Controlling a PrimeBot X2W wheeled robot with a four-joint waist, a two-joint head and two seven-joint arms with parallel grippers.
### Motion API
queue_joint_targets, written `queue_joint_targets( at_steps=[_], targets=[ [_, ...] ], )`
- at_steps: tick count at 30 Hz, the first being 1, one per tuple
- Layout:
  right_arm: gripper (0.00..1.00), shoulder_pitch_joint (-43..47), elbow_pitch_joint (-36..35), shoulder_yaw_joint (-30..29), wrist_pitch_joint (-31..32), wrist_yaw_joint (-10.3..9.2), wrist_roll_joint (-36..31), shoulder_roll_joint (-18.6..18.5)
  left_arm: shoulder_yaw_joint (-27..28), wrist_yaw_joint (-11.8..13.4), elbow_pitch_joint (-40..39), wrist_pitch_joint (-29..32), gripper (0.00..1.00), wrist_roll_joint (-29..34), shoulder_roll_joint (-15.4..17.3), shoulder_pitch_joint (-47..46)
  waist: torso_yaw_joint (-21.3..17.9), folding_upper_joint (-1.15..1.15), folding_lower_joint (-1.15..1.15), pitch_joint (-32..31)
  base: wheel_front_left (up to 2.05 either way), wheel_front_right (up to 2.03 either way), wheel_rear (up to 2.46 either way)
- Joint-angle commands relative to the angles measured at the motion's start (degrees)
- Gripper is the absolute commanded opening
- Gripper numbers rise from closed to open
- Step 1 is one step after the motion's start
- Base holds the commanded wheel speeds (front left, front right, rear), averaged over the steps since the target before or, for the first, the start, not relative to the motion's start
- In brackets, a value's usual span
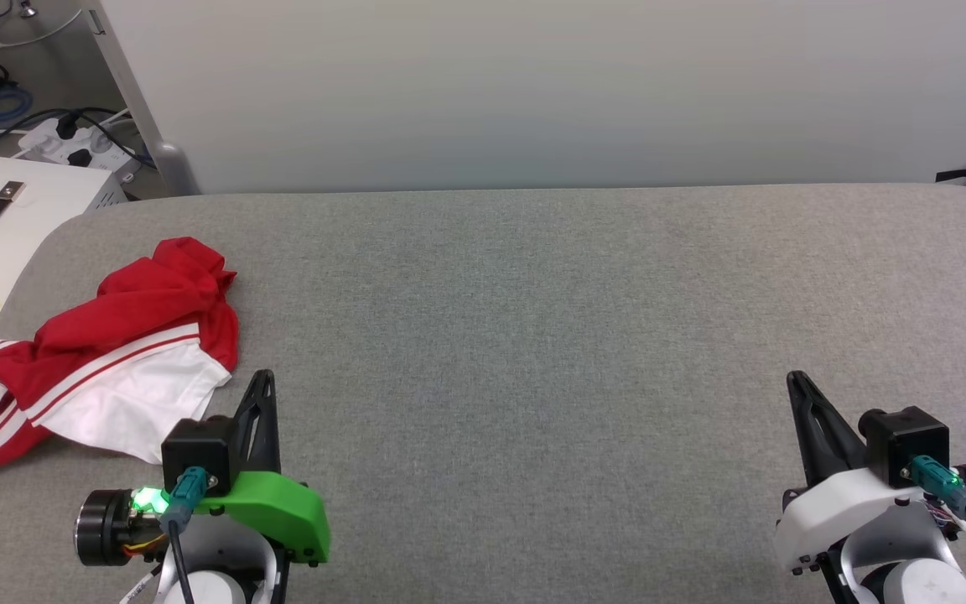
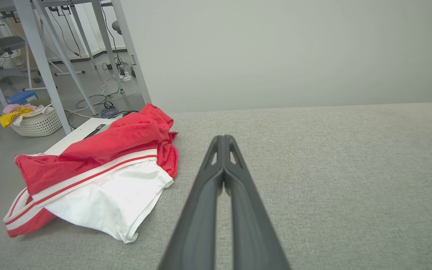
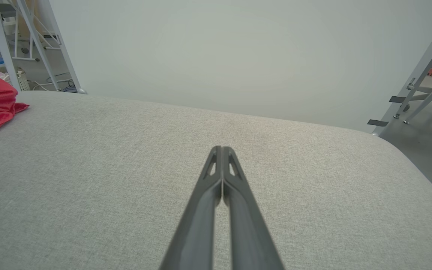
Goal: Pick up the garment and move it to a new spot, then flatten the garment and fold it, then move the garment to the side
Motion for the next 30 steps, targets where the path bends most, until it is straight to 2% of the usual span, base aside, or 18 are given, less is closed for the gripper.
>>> queue_joint_targets(
  at_steps=[1,30],
  targets=[
    [0.00,0.4,-0.2,0.0,0.2,-0.04,-0.6,0.0,0.1,0.2,-0.1,0.0,0.00,0.6,-0.2,0.8,0.0,0.00,0.00,0.0,0.00,0.00,0.00],
    [0.00,0.4,-0.2,0.0,0.2,-0.04,-0.6,0.0,0.1,0.2,-0.1,0.0,0.00,0.6,-0.2,0.8,0.0,0.00,0.00,0.0,0.00,0.00,0.00]
  ],
)
